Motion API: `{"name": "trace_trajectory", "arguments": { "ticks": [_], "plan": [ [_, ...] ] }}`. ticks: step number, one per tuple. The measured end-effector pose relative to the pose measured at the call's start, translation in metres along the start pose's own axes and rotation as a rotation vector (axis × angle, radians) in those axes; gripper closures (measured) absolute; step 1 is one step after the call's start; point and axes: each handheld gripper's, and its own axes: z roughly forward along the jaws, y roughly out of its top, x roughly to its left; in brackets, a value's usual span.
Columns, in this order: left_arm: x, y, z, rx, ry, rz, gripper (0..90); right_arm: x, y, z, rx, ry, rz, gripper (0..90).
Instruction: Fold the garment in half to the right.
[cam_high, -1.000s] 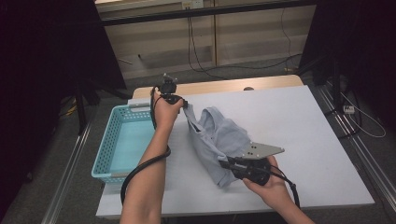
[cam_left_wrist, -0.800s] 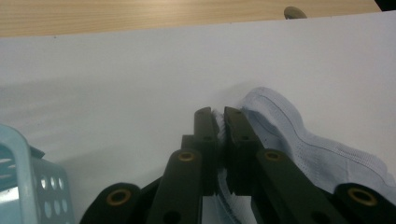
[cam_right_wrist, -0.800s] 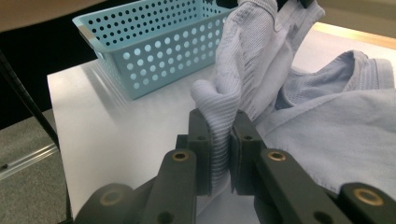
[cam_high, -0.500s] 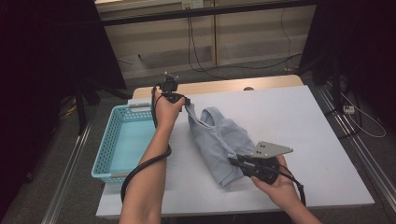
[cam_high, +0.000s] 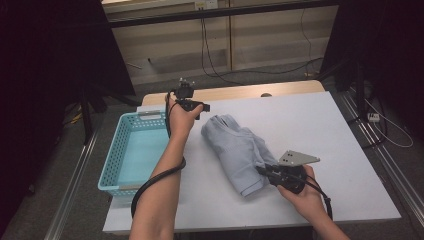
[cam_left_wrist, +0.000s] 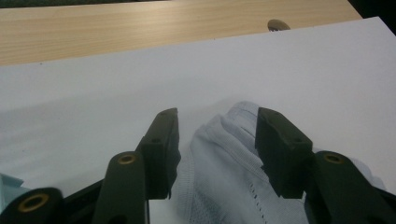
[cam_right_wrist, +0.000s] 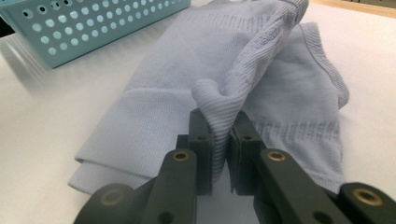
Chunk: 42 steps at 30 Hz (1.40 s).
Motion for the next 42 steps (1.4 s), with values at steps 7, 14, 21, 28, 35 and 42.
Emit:
{"name": "trace_trajectory", "arguments": {
  "ticks": [7,14,21,28,35,42],
  "plan": [
    [-0.001,-0.007,0.006,0.002,0.000,0.018,43.5,-0.003,-0.001,-0.001,0.003,-0.009,0.004,82.3],
    [-0.001,-0.017,0.012,0.015,0.004,0.041,39.9,-0.006,-0.007,-0.004,0.022,-0.021,0.012,82.2],
    [0.002,-0.028,0.022,0.037,0.001,0.035,38.5,-0.005,-0.007,-0.005,0.022,-0.022,0.005,82.1],
    [0.003,-0.036,0.033,0.050,-0.005,0.028,38.3,-0.004,-0.006,-0.005,0.024,-0.019,0.002,82.1],
    [0.003,-0.042,0.039,0.051,-0.002,0.036,38.5,-0.004,-0.006,-0.005,0.021,-0.018,0.002,82.2],
    [0.002,-0.049,0.048,0.064,-0.014,0.035,42.1,-0.002,-0.005,-0.006,0.022,-0.016,-0.003,82.1]
  ]
}}
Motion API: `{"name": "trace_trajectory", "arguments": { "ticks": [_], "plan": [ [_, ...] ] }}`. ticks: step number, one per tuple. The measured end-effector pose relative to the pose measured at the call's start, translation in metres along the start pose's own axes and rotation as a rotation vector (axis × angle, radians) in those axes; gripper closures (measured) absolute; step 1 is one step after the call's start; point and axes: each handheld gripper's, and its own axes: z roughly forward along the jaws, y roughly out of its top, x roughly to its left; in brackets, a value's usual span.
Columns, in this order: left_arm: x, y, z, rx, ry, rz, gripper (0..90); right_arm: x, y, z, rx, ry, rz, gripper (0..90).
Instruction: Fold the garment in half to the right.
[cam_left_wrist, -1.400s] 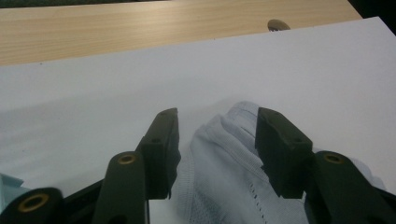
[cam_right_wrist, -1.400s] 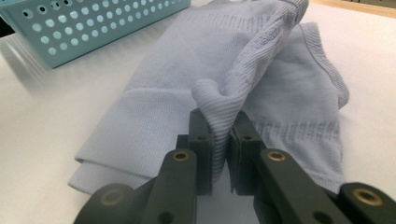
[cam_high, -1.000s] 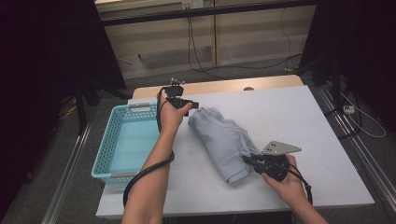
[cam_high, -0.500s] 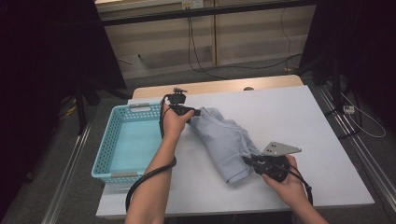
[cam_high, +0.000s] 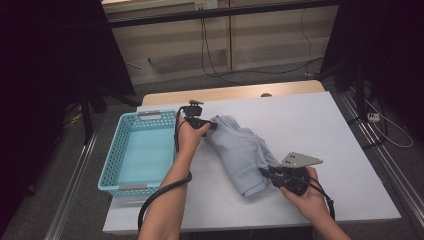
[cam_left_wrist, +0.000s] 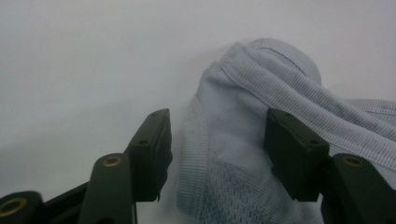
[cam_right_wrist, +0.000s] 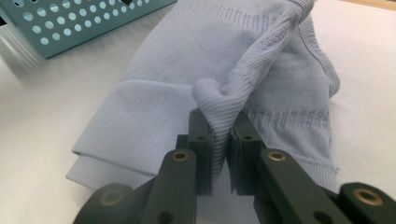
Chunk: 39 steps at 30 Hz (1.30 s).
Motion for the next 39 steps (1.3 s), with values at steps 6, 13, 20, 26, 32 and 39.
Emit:
{"name": "trace_trajectory", "arguments": {
  "ticks": [6,13,20,26,32,39],
  "plan": [
    [-0.003,0.001,0.003,0.010,-0.007,0.000,48.4,-0.001,-0.001,0.001,0.001,0.002,0.001,82.1],
    [0.000,-0.003,0.006,0.044,-0.011,-0.025,62.7,-0.002,-0.001,0.001,0.001,0.003,0.004,82.1],
    [0.000,-0.001,-0.004,0.064,-0.027,-0.033,83.6,-0.002,-0.001,0.004,0.008,0.004,0.003,82.1],
    [0.000,0.007,-0.019,0.040,-0.025,-0.027,85.5,0.000,-0.002,0.005,0.012,0.002,0.002,82.1],
    [0.000,0.010,-0.027,0.018,-0.029,-0.025,85.8,0.000,0.000,0.002,0.003,0.001,0.001,82.1],
    [-0.005,0.018,-0.039,-0.038,-0.029,0.002,86.2,0.006,0.007,-0.007,-0.037,0.032,0.016,82.3]
  ]
}}
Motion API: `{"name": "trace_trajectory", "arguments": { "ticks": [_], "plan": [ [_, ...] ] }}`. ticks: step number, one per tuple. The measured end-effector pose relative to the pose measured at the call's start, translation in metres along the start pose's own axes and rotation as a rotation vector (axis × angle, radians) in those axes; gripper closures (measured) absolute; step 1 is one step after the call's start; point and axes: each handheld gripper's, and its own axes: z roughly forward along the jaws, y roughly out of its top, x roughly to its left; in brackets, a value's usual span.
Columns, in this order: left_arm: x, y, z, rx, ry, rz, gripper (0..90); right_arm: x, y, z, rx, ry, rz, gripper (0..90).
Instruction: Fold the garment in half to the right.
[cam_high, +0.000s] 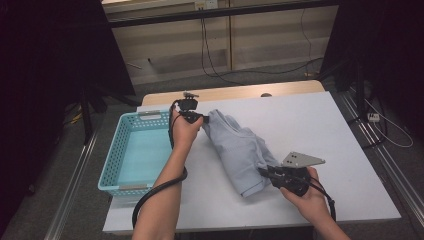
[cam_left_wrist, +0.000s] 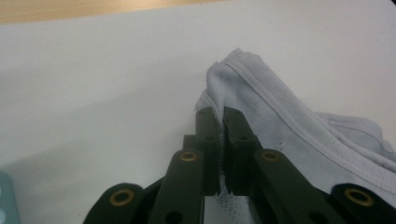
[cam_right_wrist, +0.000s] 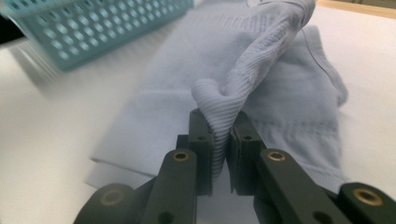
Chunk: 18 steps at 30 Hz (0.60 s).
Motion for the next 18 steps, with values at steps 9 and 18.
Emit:
{"name": "trace_trajectory", "arguments": {
  "ticks": [9,18],
  "plan": [
    [-0.006,0.009,0.007,-0.018,-0.013,0.019,86.2,0.000,-0.002,-0.009,0.018,-0.054,-0.043,82.4],
    [-0.010,0.011,0.021,-0.011,-0.017,0.032,86.2,-0.019,-0.016,-0.007,0.021,-0.088,0.039,82.3]
  ]
}}
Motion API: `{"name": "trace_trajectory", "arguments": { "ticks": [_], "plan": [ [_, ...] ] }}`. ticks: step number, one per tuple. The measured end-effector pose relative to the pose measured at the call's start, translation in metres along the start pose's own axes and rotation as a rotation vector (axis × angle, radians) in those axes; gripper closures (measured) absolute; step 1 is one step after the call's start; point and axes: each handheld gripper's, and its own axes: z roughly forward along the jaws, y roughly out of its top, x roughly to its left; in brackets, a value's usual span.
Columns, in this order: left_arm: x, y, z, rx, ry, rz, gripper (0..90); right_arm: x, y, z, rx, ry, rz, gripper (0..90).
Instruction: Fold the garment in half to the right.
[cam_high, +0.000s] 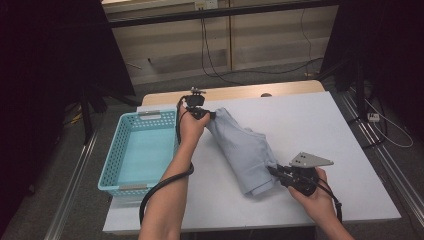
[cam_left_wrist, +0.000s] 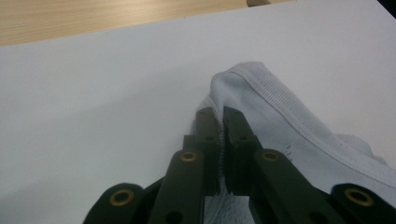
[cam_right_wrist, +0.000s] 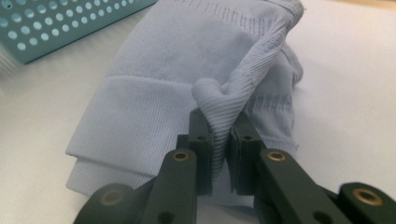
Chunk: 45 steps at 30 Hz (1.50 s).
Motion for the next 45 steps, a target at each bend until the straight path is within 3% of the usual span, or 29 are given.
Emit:
{"name": "trace_trajectory", "arguments": {
  "ticks": [3,15,25,32,37,45],
  "plan": [
    [0.000,-0.002,0.002,0.001,0.002,0.000,85.8,-0.004,-0.003,0.003,0.005,-0.003,0.024,82.2],
    [0.002,-0.006,-0.006,0.000,-0.013,-0.002,82.3,-0.011,-0.003,0.010,0.015,-0.021,0.028,82.1],
    [-0.001,-0.008,-0.014,-0.011,-0.029,0.004,60.1,-0.014,-0.005,0.007,0.016,-0.016,0.053,81.0],
    [-0.009,-0.013,-0.023,-0.018,-0.024,0.019,39.7,-0.016,-0.004,0.008,0.013,-0.011,0.067,80.7],
    [-0.019,-0.021,-0.029,-0.021,-0.060,0.036,34.4,-0.018,-0.003,0.009,0.007,-0.006,0.084,80.8],
    [-0.027,-0.033,-0.034,-0.032,-0.074,0.055,29.2,-0.020,-0.002,0.015,0.023,-0.017,0.081,80.6]
  ]
}}
